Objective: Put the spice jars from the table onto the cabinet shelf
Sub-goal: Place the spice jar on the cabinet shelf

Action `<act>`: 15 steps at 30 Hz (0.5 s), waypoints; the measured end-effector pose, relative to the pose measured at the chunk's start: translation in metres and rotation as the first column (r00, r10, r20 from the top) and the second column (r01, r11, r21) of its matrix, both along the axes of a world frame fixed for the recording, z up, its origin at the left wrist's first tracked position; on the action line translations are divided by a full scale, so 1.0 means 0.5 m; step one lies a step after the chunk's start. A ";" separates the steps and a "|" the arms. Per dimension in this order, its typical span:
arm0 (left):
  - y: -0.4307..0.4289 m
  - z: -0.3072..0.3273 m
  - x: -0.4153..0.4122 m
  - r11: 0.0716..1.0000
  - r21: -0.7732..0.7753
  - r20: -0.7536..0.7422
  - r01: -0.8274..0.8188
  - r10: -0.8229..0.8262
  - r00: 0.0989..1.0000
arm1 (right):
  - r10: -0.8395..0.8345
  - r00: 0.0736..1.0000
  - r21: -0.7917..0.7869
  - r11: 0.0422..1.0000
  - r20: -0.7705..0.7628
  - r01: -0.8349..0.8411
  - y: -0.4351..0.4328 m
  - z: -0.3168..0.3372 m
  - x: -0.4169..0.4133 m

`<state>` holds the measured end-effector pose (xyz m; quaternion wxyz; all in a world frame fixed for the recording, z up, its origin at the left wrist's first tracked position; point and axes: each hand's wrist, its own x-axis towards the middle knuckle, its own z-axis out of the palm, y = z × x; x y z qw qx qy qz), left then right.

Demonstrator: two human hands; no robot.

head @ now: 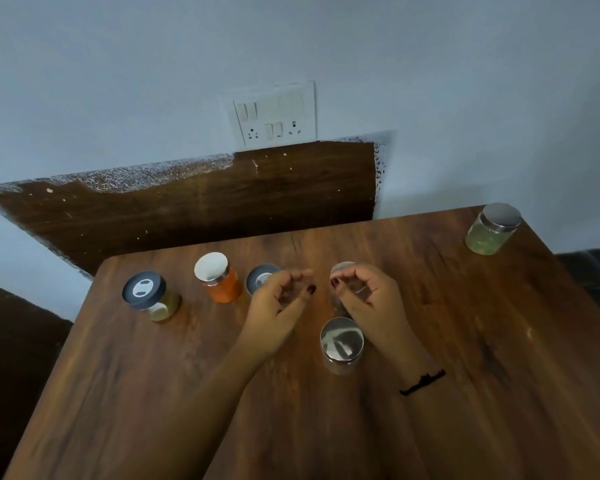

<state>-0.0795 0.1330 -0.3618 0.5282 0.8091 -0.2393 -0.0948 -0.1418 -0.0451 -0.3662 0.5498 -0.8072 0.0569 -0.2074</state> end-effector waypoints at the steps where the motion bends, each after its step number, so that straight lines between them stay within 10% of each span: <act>1: -0.001 -0.019 -0.005 0.999 0.051 -0.037 0.016 -0.014 0.999 | -0.002 0.999 0.044 0.999 -0.039 0.004 -0.005 -0.015 -0.012; 15: -0.039 -0.162 -0.059 0.861 0.458 -0.304 0.221 -0.082 0.949 | 0.084 0.812 -0.049 0.989 -0.578 -0.138 -0.058 -0.180 -0.086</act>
